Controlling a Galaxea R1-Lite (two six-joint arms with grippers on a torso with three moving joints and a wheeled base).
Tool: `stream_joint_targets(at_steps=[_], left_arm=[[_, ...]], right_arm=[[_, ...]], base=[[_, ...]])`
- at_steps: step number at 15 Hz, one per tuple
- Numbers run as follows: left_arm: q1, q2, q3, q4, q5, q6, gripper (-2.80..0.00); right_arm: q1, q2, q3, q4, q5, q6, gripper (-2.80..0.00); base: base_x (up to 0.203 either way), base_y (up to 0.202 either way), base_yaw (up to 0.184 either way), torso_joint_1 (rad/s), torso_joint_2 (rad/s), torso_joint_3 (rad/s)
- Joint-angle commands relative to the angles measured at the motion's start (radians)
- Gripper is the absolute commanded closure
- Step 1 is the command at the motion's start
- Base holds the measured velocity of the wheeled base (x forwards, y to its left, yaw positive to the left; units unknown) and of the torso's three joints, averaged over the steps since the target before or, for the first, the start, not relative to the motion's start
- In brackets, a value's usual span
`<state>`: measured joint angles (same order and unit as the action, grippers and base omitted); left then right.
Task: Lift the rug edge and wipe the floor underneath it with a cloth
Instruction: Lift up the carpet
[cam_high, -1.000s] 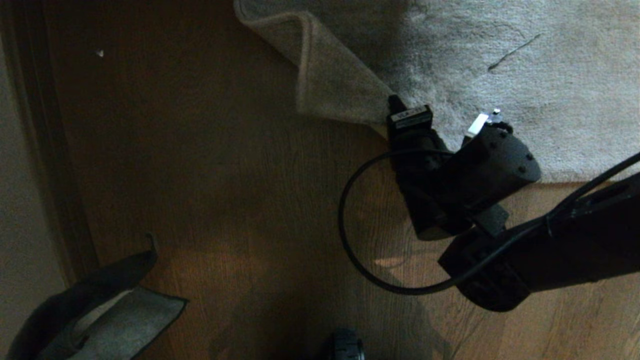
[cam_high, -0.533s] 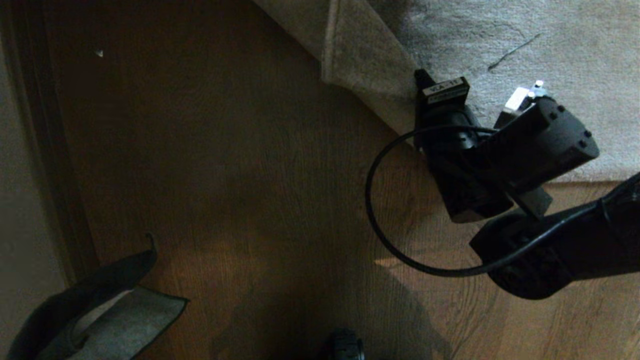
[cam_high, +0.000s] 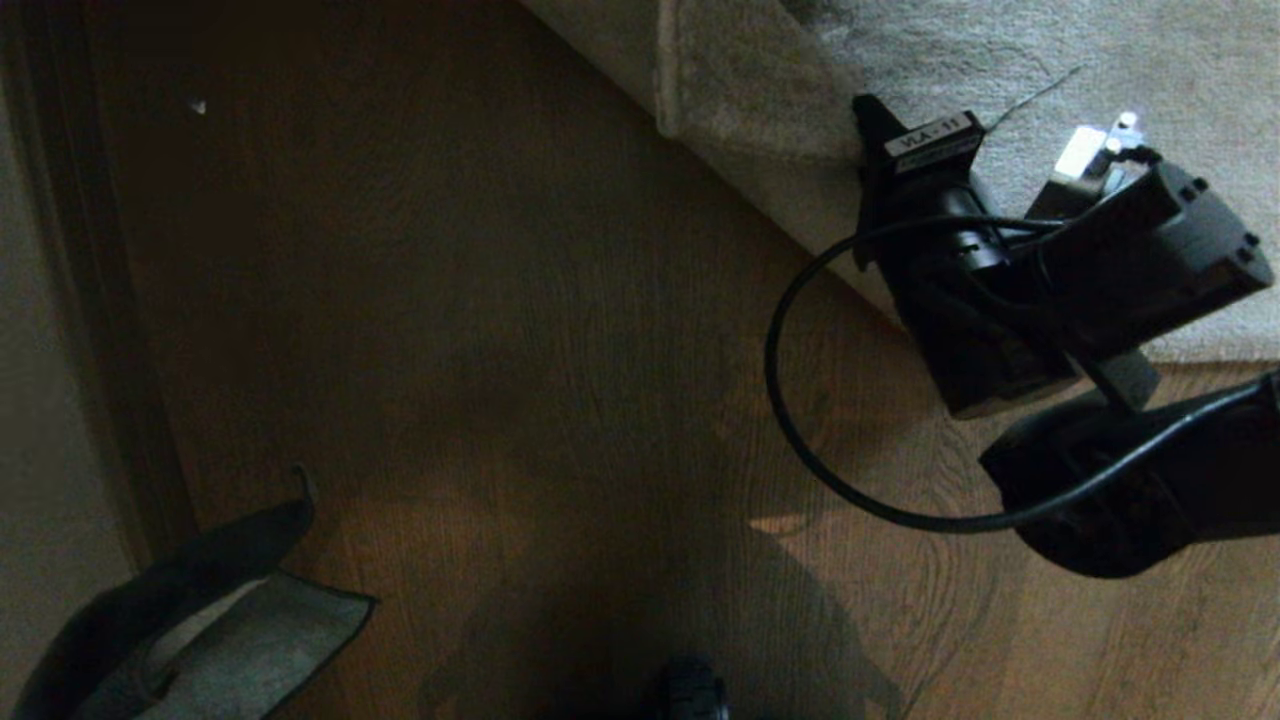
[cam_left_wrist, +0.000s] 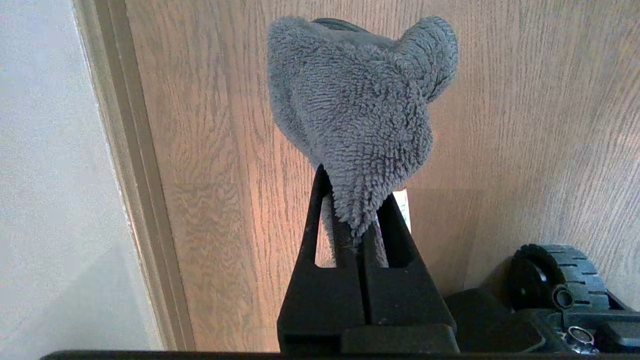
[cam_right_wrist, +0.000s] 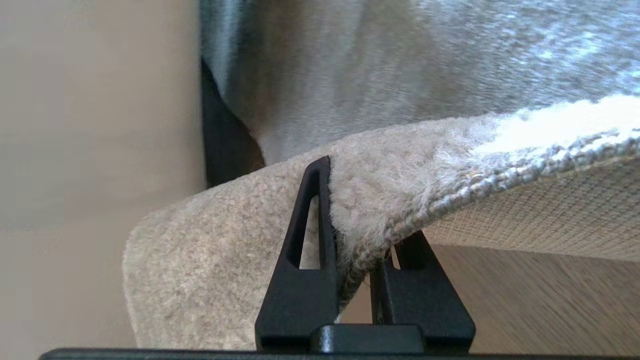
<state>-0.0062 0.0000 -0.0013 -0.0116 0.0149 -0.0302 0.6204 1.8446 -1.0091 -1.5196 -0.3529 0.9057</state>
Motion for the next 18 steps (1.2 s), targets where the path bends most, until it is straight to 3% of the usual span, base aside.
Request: stream_joint_targets(at_steps=[1,12,18], left_arm=[[0.0,0.0,0.001,-0.001,0.0,0.0,0.0],[0.0,0.0,0.0,-0.001,0.0,0.0,0.0],[0.0,0.0,0.0,-0.001,0.0,0.0,0.0]], right_arm=[[0.001,-0.015,0.0,-0.036,0.016,0.005,0.0],[-0.014,-0.028,-0.046,0.0,0.07,-0.005,0.0],[-0.016,-0.042,-0.132,0.101,0.091,-0.005,0.0]], base=[[0.0,0.0,0.0,0.0,0.0,0.0],[0.0,0.0,0.0,0.0,0.0,0.0],[0.0,0.0,0.0,0.0,0.0,0.0]])
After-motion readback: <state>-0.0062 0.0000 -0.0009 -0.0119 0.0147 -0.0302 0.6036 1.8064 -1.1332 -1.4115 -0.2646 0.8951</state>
